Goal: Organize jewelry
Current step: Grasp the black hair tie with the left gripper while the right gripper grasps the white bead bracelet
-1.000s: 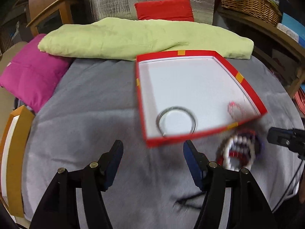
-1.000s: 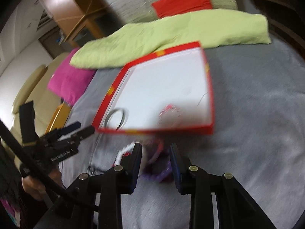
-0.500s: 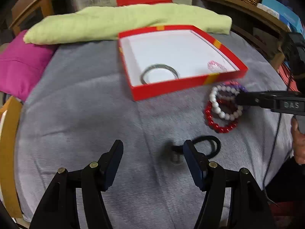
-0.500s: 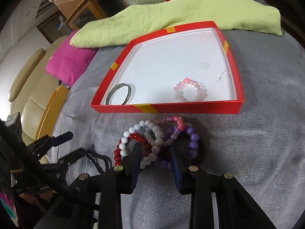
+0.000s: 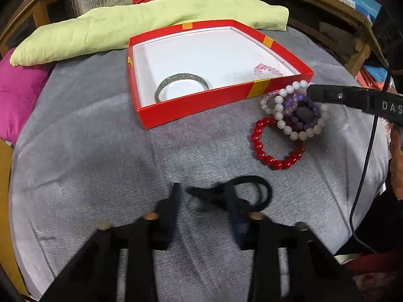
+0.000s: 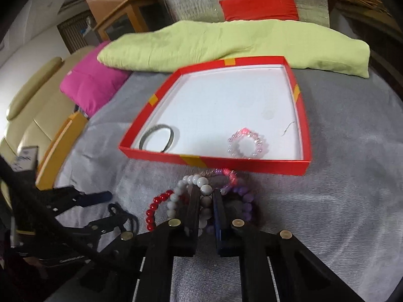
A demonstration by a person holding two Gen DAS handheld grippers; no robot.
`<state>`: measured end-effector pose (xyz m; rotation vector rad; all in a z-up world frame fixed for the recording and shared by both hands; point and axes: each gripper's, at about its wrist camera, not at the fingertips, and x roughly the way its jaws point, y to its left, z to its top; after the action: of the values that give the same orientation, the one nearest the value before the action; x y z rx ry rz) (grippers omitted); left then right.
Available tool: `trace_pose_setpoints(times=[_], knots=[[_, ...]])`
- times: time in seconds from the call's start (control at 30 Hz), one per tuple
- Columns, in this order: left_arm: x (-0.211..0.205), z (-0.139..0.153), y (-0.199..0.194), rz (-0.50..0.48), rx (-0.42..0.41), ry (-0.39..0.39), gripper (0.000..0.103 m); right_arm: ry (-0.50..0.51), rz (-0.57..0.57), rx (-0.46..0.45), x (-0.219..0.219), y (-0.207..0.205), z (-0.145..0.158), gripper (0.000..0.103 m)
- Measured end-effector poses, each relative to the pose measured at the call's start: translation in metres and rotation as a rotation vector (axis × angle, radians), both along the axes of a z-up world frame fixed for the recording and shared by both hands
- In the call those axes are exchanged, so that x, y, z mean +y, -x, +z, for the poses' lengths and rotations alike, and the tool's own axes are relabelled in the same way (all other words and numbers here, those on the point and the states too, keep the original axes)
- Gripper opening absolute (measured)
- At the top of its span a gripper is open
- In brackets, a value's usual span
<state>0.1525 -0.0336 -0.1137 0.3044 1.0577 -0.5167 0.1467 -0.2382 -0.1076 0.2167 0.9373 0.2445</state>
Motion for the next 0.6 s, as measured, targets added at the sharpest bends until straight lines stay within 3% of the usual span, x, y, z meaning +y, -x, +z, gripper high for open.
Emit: trace_pose_setpoints(times=[0.2, 0.6], knots=[[-0.009, 0.004, 0.005, -0.027, -0.042, 0.006, 0.011, -0.077, -0.061, -0.058, -0.029, 0.004, 0.015, 0.01], [-0.02, 0.043, 0.007, -0.059, -0.171, 0.153, 0.01, -0.183, -0.154, -0.161, -0.057, 0.01, 0.034, 0.01]])
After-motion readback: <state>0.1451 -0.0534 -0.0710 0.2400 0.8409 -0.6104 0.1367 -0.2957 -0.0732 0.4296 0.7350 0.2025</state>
